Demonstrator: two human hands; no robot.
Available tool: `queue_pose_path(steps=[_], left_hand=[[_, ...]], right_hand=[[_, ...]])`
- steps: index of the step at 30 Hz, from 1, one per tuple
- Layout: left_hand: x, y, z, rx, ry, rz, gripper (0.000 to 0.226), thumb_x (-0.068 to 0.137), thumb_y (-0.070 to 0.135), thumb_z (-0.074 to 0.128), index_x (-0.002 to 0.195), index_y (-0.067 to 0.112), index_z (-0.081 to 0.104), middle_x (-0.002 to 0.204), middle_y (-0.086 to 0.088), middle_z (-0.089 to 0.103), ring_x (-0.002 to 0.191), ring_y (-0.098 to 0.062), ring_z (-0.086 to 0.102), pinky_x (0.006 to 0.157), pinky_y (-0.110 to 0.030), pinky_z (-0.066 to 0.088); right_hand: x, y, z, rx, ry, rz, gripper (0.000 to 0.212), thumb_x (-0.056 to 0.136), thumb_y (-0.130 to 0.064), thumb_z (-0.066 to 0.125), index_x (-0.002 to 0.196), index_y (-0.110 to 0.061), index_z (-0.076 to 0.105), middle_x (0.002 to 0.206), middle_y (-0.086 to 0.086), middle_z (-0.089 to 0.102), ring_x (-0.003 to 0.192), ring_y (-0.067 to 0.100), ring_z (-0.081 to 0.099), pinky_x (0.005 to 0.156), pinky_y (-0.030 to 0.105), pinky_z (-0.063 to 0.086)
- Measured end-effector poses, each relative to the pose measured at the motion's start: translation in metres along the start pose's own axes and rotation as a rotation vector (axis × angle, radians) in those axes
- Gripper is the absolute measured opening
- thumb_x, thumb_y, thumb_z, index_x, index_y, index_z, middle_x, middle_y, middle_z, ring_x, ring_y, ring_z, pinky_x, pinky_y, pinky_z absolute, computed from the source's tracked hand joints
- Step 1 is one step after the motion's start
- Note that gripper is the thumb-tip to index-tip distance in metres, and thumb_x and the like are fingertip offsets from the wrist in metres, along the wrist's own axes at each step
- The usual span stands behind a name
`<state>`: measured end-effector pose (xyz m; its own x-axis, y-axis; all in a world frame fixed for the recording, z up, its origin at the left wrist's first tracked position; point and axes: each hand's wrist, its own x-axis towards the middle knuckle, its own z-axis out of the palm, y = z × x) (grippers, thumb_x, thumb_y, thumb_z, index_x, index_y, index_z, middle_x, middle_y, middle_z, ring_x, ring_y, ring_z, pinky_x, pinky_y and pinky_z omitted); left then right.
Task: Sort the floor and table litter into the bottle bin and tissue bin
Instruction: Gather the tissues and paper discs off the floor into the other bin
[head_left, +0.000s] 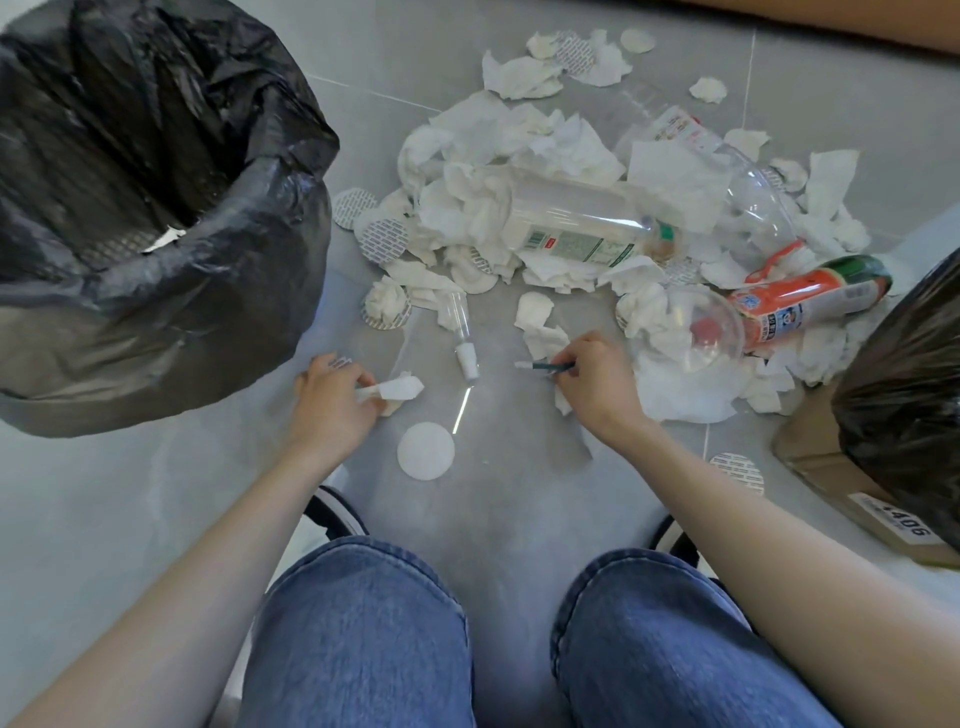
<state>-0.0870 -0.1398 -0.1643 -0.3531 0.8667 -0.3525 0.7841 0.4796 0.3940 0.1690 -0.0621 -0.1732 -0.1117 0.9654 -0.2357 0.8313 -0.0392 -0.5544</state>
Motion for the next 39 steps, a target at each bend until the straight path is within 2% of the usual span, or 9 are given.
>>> queue_pose_path(steps=[5,8,12,17,21,23,27,31,39], left_hand=[[-0.004,0.001,-0.002,-0.003,0.024,-0.043,0.015,0.086,0.017,0.062,0.100,0.012,0.065,0.123,-0.012,0.041,0.112,-0.035,0.041,0.090,-0.033,0.036],[-0.005,-0.002,0.000,0.024,0.037,-0.086,0.015,0.085,0.025,0.064,0.098,0.017,0.062,0.120,-0.010,0.038,0.113,-0.036,0.035,0.091,-0.038,0.036],[-0.006,-0.002,0.004,-0.003,0.031,-0.111,0.018,0.087,0.026,0.064,0.101,0.017,0.060,0.124,-0.012,0.034,0.112,-0.036,0.032,0.086,-0.033,0.037],[-0.006,0.005,-0.001,-0.134,0.075,-0.208,0.031,0.080,0.021,0.071,0.109,0.018,0.058,0.129,-0.015,0.033,0.111,-0.034,0.040,0.093,-0.033,0.037],[-0.008,0.019,-0.004,-0.284,0.080,-0.099,0.023,0.083,0.012,0.066,0.105,0.015,0.061,0.108,-0.004,0.057,0.084,-0.015,0.050,0.060,-0.020,0.040],[-0.009,0.035,-0.011,-0.354,0.106,-0.035,0.019,0.084,0.013,0.065,0.102,0.016,0.061,0.099,0.001,0.060,0.083,-0.013,0.052,0.059,-0.019,0.038],[-0.010,0.075,-0.049,-0.548,0.261,0.121,0.017,0.083,0.012,0.065,0.095,0.024,0.061,0.087,0.019,0.059,0.079,0.002,0.054,0.062,0.000,0.037],[-0.014,0.101,-0.097,-0.720,0.440,0.197,0.017,0.084,0.014,0.063,0.094,0.027,0.062,0.087,0.025,0.058,0.081,0.020,0.051,0.068,0.004,0.033],[-0.014,0.087,-0.166,-0.855,0.717,0.196,0.021,0.087,0.011,0.059,0.104,0.023,0.058,0.098,0.021,0.058,0.091,0.015,0.051,0.074,0.004,0.034]], right_hand=[[-0.005,-0.009,-0.008,0.269,0.077,0.141,0.012,0.087,-0.007,0.062,0.093,-0.009,0.072,0.068,-0.003,0.056,0.058,0.004,0.048,0.045,0.008,0.034],[-0.005,-0.027,-0.015,0.474,0.130,0.215,0.008,0.086,-0.012,0.066,0.089,-0.017,0.071,0.070,-0.011,0.055,0.062,0.002,0.050,0.050,0.004,0.037],[-0.002,-0.052,-0.022,0.733,0.021,0.216,0.013,0.083,-0.009,0.069,0.079,-0.021,0.070,0.074,-0.004,0.061,0.074,0.011,0.056,0.071,0.020,0.045],[-0.003,-0.073,-0.027,0.835,-0.049,0.165,0.009,0.083,-0.010,0.070,0.083,-0.019,0.071,0.075,-0.005,0.062,0.070,0.006,0.056,0.071,0.019,0.045],[-0.004,-0.083,-0.033,0.915,-0.056,0.211,0.009,0.084,-0.008,0.069,0.087,-0.016,0.071,0.070,-0.004,0.060,0.066,0.008,0.053,0.067,0.021,0.043],[-0.006,-0.093,-0.039,0.951,-0.064,0.199,0.009,0.084,-0.007,0.068,0.091,-0.013,0.071,0.069,-0.003,0.059,0.065,0.009,0.052,0.068,0.023,0.043],[-0.006,-0.123,-0.058,1.005,-0.066,0.133,0.015,0.086,-0.012,0.068,0.100,-0.010,0.072,0.072,-0.004,0.060,0.067,0.010,0.053,0.066,0.023,0.044],[0.001,-0.163,-0.084,1.182,-0.155,0.066,0.014,0.088,-0.010,0.065,0.101,-0.010,0.070,0.086,0.003,0.066,0.081,0.016,0.061,0.077,0.029,0.054],[0.015,-0.259,-0.094,1.374,-0.334,-0.007,0.010,0.090,-0.005,0.062,0.096,-0.007,0.068,0.089,0.007,0.069,0.076,0.015,0.066,0.070,0.029,0.058]])
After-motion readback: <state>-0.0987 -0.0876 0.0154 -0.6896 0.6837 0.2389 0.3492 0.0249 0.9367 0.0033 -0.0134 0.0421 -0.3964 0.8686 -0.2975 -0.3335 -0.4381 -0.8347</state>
